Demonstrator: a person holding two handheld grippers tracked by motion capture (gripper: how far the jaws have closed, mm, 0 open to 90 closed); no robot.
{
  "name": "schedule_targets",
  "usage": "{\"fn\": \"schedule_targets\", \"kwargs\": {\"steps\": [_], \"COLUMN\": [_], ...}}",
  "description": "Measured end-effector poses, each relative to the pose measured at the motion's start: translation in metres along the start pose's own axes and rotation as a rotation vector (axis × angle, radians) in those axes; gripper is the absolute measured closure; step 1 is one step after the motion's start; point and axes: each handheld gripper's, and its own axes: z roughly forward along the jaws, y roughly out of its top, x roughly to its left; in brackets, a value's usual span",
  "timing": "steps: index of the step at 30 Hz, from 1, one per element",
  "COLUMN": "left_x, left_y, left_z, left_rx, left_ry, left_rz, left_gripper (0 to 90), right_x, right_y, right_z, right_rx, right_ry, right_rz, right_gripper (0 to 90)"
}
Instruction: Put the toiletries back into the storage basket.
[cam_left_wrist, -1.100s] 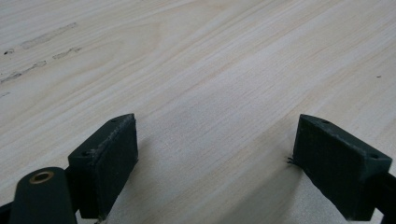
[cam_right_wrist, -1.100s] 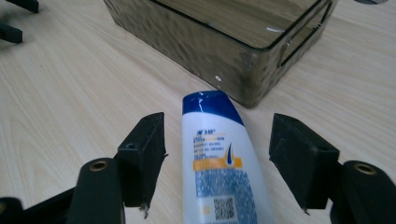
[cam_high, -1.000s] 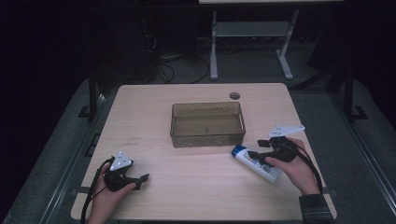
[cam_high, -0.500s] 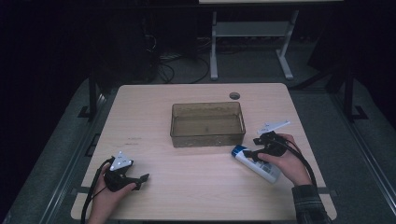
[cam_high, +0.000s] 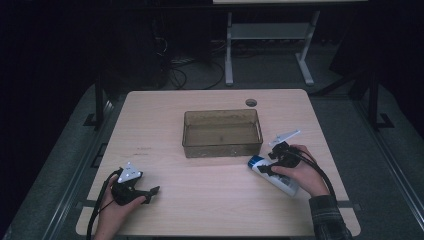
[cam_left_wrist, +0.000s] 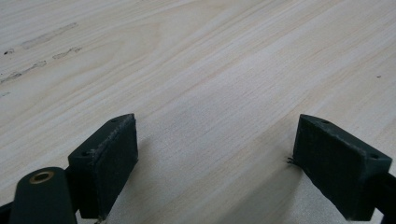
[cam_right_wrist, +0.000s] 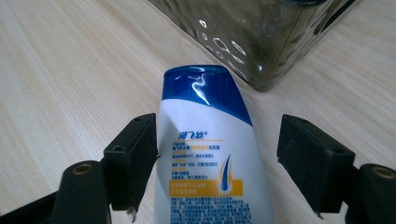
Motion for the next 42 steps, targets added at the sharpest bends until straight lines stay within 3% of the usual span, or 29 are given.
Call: {"fn": "schedule_targets", "kwargs": {"steps": [12, 21, 35, 42], "left_x": [0.0, 0.0, 0.0, 0.0], "left_y": [0.0, 0.0, 0.0, 0.0], "left_z": [0.0, 0.0, 0.0, 0.0], "left_rx": [0.0, 0.0, 0.0, 0.0], "left_ry": [0.0, 0.0, 0.0, 0.0], "left_rz": [0.0, 0.001, 0.0, 0.0], "left_gripper": [12.6, 12.6, 12.6, 12.6], "right_x": [0.005, 0.007, 0.003, 0.002], "right_y": [-0.001, -0.002, -0.005, -0.008], "right_z": [0.012, 0.018, 0.015, 0.004], "right_rx": [0.084, 0.124, 0.109, 0.047], "right_ry": [-0.023, -0.019, 0.005, 0.021], "right_rz": [-0.05, -0.059, -0.015, 0.011], "right_gripper": [26.9, 30.5, 32.1, 32.3]}}
